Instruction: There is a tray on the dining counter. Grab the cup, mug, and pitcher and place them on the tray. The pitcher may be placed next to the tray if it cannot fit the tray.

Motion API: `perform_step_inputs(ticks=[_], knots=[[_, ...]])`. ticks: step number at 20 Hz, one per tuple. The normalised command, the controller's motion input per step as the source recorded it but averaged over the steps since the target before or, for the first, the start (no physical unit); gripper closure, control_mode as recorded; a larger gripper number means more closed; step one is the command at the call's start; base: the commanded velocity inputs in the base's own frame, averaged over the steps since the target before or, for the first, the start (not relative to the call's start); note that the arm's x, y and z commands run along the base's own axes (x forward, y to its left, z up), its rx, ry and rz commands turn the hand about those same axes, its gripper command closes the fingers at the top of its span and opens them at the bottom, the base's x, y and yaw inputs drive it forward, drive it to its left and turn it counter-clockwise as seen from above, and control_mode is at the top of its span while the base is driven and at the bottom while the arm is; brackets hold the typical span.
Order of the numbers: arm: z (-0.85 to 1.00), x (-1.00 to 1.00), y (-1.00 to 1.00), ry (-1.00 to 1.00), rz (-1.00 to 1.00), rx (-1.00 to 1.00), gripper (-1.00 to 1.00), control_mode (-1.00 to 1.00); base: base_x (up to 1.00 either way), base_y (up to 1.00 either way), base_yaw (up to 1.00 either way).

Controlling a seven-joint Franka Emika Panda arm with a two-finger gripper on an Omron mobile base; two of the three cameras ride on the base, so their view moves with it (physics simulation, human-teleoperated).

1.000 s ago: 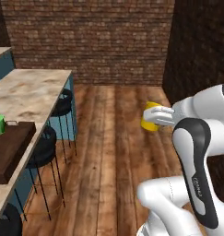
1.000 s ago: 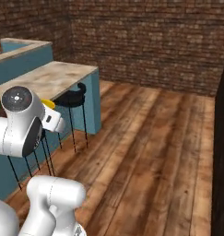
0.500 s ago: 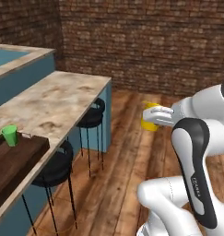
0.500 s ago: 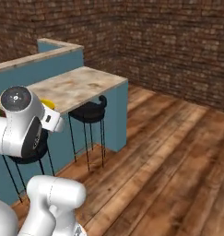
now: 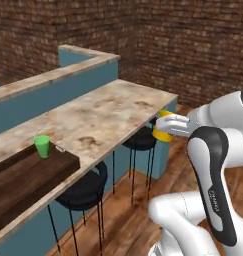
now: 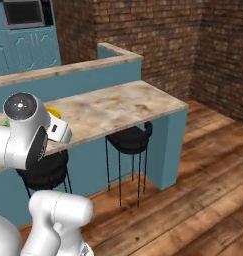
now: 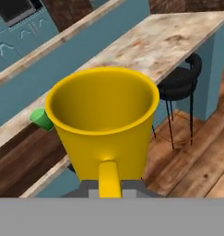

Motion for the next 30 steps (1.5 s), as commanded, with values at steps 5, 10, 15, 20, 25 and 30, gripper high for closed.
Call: perform_step_inputs(ticks=[5, 10, 15, 20, 25, 30], knots=[[0.0, 0.0, 0.0, 0.0, 0.0, 0.0, 1.0, 1.0, 0.49, 0.03, 0.59], [0.0, 0.0, 0.0, 0.0, 0.0, 0.0, 1.0, 1.0, 0.71, 0.0, 0.52], [0.0, 0.0, 0.0, 0.0, 0.0, 0.0, 1.0, 1.0, 1.0, 0.16, 0.27], [0.0, 0.14, 0.22, 0.05, 0.0, -0.04, 1.0, -1.0, 0.5, 0.3, 0.03], [0.0, 0.0, 0.89, 0.01, -0.29, -0.16, 1.0, -1.0, 0.0, 0.0, 0.0], [-0.01, 0.02, 0.95, 0.09, -0.53, -0.14, 1.0, -1.0, 0.0, 0.0, 0.0]])
